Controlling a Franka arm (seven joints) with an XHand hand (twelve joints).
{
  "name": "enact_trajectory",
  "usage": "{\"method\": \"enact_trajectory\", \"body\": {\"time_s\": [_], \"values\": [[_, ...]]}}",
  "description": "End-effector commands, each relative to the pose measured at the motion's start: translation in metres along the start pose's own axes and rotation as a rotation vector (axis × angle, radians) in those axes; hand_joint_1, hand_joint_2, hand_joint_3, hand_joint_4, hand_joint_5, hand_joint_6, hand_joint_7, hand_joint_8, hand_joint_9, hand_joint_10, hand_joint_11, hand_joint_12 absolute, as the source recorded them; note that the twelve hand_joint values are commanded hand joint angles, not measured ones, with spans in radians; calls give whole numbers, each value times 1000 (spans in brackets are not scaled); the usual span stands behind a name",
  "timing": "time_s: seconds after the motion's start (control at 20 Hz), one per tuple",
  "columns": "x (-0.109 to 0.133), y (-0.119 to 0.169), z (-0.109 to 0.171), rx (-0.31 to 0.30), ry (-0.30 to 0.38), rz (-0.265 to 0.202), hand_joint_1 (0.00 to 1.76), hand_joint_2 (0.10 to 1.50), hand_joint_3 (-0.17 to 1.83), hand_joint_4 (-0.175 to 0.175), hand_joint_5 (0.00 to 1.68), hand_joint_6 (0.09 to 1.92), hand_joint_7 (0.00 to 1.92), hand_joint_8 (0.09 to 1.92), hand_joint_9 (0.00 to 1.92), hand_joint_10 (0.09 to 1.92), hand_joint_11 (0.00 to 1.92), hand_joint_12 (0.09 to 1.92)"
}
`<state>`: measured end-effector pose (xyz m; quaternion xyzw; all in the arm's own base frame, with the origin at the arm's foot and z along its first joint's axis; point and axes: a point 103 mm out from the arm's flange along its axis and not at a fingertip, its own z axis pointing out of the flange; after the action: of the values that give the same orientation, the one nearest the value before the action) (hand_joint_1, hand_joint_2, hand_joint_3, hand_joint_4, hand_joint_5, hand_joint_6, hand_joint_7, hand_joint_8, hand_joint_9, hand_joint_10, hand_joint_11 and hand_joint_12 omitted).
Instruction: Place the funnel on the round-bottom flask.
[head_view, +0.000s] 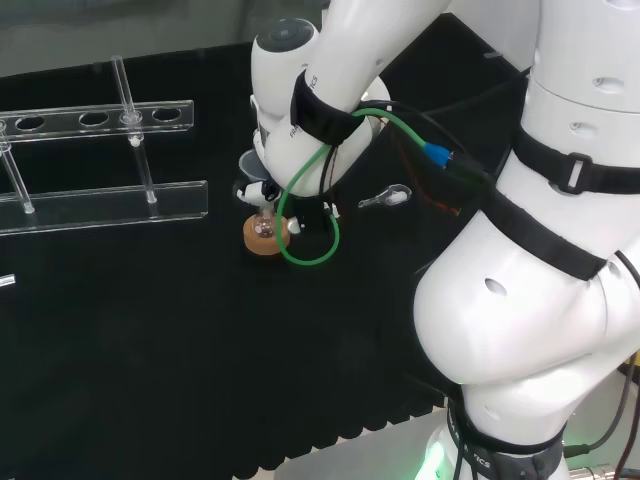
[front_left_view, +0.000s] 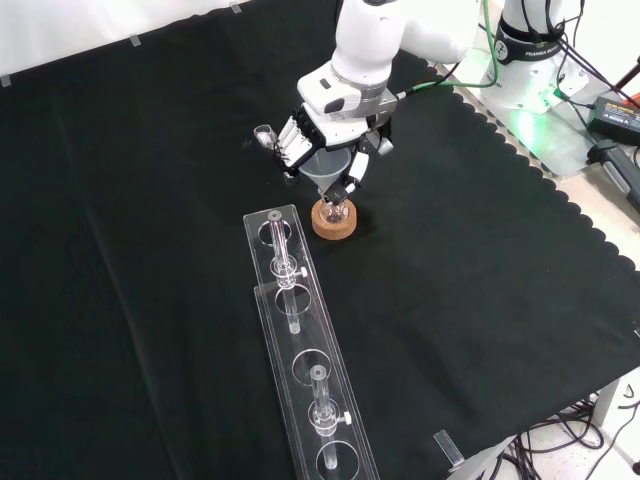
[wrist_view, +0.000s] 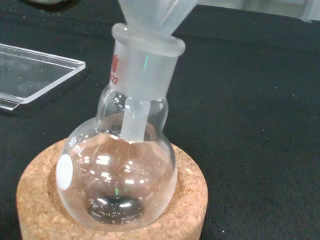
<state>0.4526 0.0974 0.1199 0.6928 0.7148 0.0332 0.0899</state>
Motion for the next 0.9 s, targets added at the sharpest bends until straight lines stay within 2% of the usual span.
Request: {"method": "enact_trajectory", "body": {"time_s": [0.05,0.4,0.65,0.9], "values": [[-1,-2,-2,18,25,17,709,679,481,-170,650,1100,722,1027,986,706,1048,1130],[8,-11,-7,43,29,14,711,682,474,-169,645,1090,716,1027,964,710,1040,1131],[12,-14,-10,91,50,10,710,687,461,-168,639,1082,709,1027,930,733,1024,1140],[13,-17,-6,89,42,10,709,691,453,-164,625,1077,699,1024,904,749,1005,1157]]}}
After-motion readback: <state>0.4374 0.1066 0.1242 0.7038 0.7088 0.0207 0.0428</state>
